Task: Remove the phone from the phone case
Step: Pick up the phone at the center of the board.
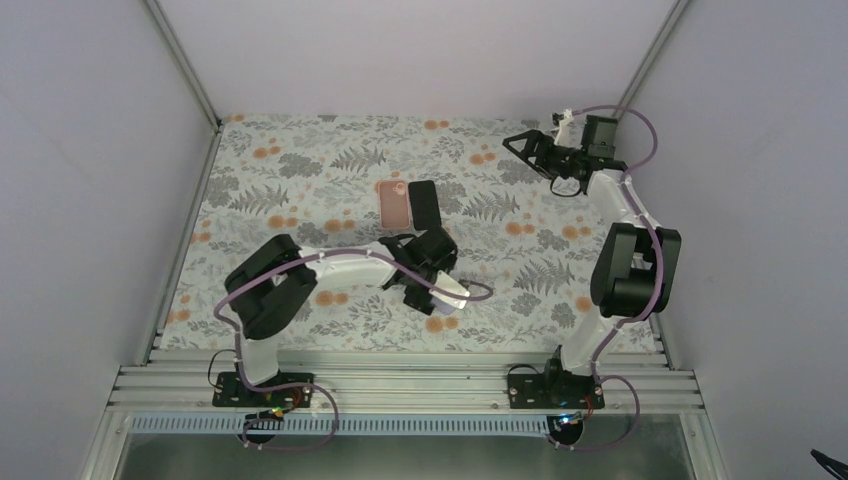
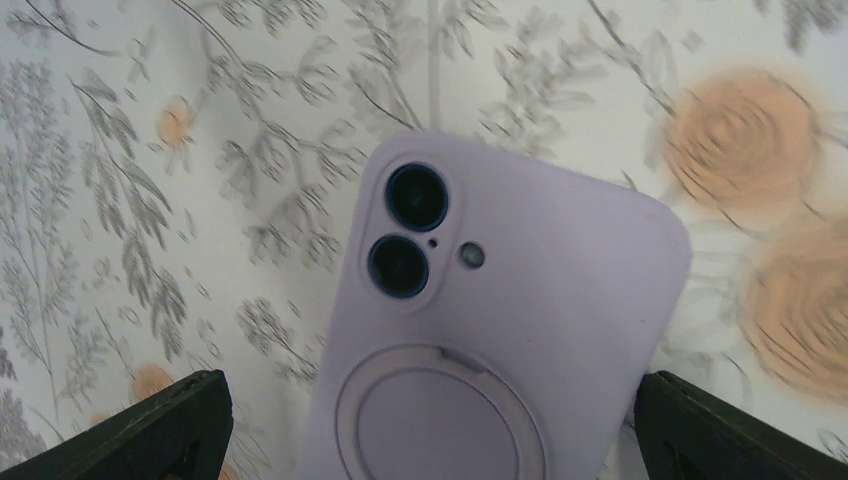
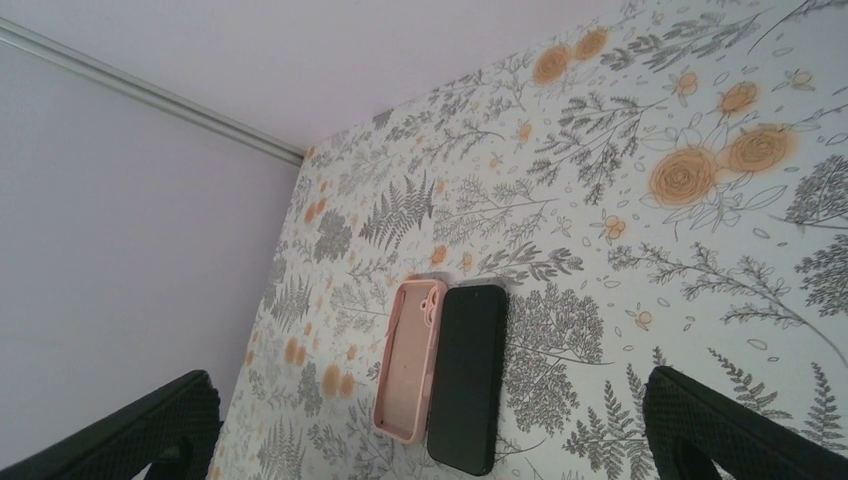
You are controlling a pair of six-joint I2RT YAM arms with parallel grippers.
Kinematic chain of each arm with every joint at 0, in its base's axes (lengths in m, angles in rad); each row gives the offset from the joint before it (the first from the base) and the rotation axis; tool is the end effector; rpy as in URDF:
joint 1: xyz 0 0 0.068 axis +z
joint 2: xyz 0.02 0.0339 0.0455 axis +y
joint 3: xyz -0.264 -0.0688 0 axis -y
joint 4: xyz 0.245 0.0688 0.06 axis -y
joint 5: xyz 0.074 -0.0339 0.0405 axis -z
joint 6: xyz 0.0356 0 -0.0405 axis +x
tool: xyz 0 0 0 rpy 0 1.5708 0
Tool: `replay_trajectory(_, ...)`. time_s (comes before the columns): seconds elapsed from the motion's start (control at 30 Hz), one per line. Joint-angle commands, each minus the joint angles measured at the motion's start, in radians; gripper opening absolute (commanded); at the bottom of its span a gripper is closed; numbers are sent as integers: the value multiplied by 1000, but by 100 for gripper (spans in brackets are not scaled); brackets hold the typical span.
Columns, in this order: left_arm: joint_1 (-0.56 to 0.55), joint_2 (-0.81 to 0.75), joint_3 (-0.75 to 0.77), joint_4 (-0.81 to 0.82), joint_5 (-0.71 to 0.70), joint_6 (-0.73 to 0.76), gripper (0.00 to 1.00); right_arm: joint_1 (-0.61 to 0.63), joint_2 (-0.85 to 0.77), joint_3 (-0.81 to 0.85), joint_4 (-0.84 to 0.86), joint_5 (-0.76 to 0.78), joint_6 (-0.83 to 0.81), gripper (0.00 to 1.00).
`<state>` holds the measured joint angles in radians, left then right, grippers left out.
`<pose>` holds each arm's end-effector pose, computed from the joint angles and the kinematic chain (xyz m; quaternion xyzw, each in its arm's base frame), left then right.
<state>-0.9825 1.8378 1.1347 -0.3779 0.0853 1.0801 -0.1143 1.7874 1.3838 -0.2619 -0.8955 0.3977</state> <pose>0.2011 -0.3069 0.1589 0.8369 0.4891 -0.0295 0.2440 0.4019 -0.0182 0.2709 0.0221 0.8322 0.4411 0.3353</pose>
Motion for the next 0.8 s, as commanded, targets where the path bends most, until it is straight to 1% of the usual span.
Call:
replay_trajectory(0.0,14,81,142,-89,92,-65,100,-34,-3,46,-10,-33,4,99)
replay_trajectory(0.07,26,128,192,-149,119,-60,100,-46,-6,37,-4,-37,9,99)
replay_trajectory(0.17,50,211,309,-262,138,-58,100,-56,-16,25,6,-44,10,99)
replay_trajectory(0.33,91,304,460,-420,164,-53,100,-65,-13,49,-11,-50,8,99)
replay_trajectory(0.63,117,312,422,-509,135,-11,100,-68,-38,10,11,-57,9,99)
replay_trajectory(0.7,126,303,403,-501,114,-8,98,-68,-42,4,17,-60,10,99)
replay_trajectory(0.77,135,287,375,-474,83,-12,93,-68,-45,-6,24,-60,13,99)
